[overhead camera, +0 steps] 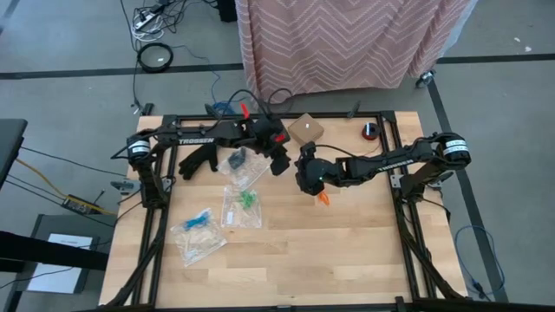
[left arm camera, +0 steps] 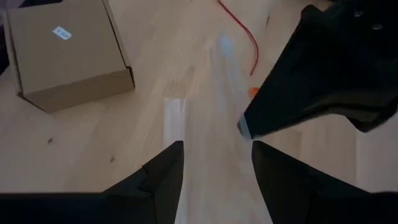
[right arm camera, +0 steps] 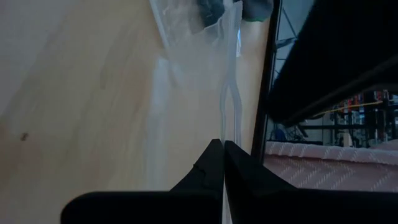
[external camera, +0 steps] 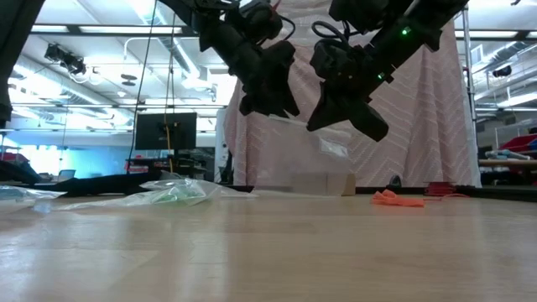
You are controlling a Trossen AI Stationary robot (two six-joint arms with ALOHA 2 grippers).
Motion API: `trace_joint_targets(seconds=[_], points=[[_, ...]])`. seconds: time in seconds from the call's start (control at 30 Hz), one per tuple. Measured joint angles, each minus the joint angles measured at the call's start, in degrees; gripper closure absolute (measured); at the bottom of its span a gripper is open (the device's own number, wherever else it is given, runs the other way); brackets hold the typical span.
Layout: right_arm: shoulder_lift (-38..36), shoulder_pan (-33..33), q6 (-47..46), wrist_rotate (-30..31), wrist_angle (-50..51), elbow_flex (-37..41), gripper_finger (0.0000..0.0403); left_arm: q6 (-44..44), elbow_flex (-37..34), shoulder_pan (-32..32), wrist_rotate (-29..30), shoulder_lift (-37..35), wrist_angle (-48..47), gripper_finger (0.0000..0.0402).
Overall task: Sort rubber bands
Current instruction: Open the transparent zip bag
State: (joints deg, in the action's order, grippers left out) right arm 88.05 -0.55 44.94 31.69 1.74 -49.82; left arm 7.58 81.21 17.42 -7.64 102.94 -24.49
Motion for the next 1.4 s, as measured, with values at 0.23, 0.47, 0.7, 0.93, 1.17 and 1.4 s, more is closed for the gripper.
trace_joint_targets(seconds=[0.23,0.47,0.7,0.93,1.17,1.4], points=[[0.0,0.8,-0.2,-0.9,-0.4,0.0,0.0403,0.1,0.0,-1.3,1.3,0.2,0.7,0.0204],[0.0,1.0,0.2,-2.0,-1.6,0.0,0.0403,0.1,0.0,-1.5,2.3,0.9,0.7,0.0204],[0.0,1.0,1.2,-2.0,-1.8,0.0,0.0403,0.0,0.1,-1.8,2.5,2.6,0.8,0.0204],[0.0,1.0,1.2,-2.0,-2.0,0.0,0.0403,0.0,0.0,-1.8,3.5,2.6,0.7,0.0204],[0.0,1.0,1.2,-2.0,-2.1,0.0,0.0403,-0.1,0.0,-1.8,4.5,2.6,0.8,0.0231],[0.0,0.9,-0.5,-2.2,-0.6,-0.1,0.0403,-4.7,0.0,-1.7,4.6,2.6,0.2,0.0379]])
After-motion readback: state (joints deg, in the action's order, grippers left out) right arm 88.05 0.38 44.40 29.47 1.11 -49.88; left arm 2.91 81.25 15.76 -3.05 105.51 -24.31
